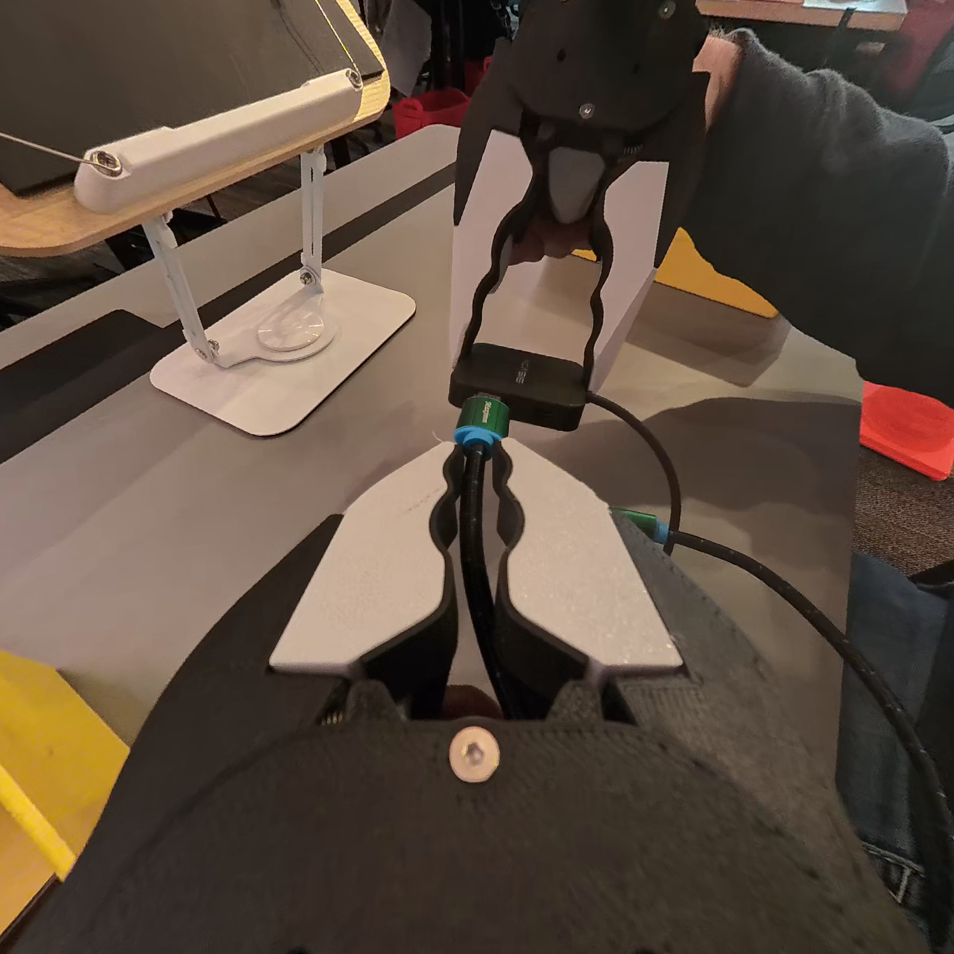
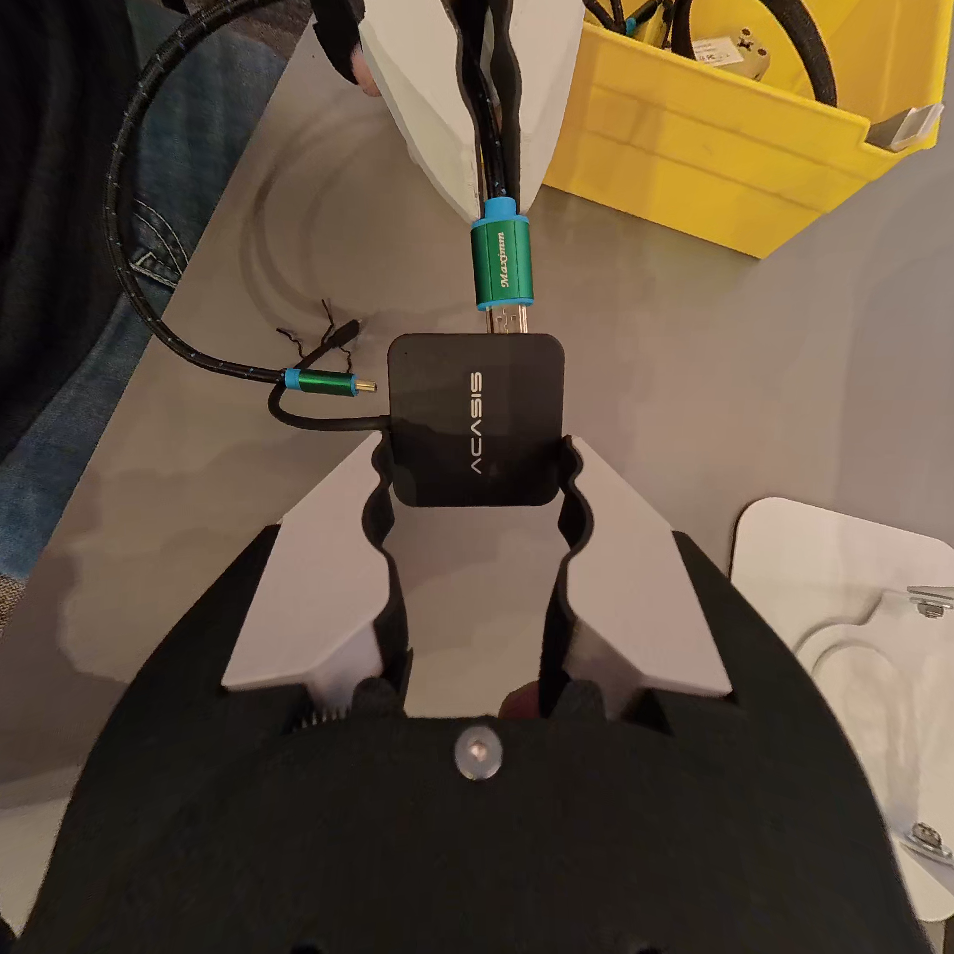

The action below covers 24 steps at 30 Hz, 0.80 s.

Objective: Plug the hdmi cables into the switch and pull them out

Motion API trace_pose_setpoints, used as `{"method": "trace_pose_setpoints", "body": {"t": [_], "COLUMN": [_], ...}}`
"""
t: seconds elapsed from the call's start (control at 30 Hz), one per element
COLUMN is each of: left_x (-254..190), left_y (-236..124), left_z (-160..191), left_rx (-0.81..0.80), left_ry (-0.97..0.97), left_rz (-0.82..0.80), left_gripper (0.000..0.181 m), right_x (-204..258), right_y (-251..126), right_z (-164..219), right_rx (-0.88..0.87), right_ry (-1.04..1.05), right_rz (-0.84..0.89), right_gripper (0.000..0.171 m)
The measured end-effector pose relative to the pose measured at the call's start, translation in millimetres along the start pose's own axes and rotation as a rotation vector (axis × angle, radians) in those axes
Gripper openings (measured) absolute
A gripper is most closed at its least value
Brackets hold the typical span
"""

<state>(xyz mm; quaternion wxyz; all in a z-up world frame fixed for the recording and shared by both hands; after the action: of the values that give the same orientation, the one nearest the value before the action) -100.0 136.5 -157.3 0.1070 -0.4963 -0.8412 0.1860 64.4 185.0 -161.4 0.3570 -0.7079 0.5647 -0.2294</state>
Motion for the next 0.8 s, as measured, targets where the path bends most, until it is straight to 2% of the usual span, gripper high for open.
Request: {"method": "trace_pose_setpoints", "body": {"t": [0.53, 0.8], "left_x": [-3.3, -5.1], "left_y": [-4.5, -28.7], "left_z": [-7.8, -36.5], "left_rx": [-0.020, -0.090], "left_ry": [-0.001, 0.012], "left_rz": [0.014, 0.016], "left_gripper": [0.010, 0.010], "right_x": [2.9, 6.7], "right_y": [-8.0, -20.3], "right_z": [-3.8, -1.2], "right_rx": [-0.048, -0.136], "right_ry": [-0.038, -0.059], "right_rz": [0.034, 0.053], "right_gripper": [0.062, 0.062]}}
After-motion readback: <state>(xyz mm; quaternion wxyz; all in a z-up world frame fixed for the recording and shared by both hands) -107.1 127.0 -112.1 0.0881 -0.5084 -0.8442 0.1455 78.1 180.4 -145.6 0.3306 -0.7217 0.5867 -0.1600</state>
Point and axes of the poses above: each gripper's, where its closed fingertips meet, y out along the fingers, z out of its underside, x = y × z across the jaws, the point moved 7 cm from there along -y, back along the fingers, and after that the axes turned 3 degrees about x, right-handed, at the moved point
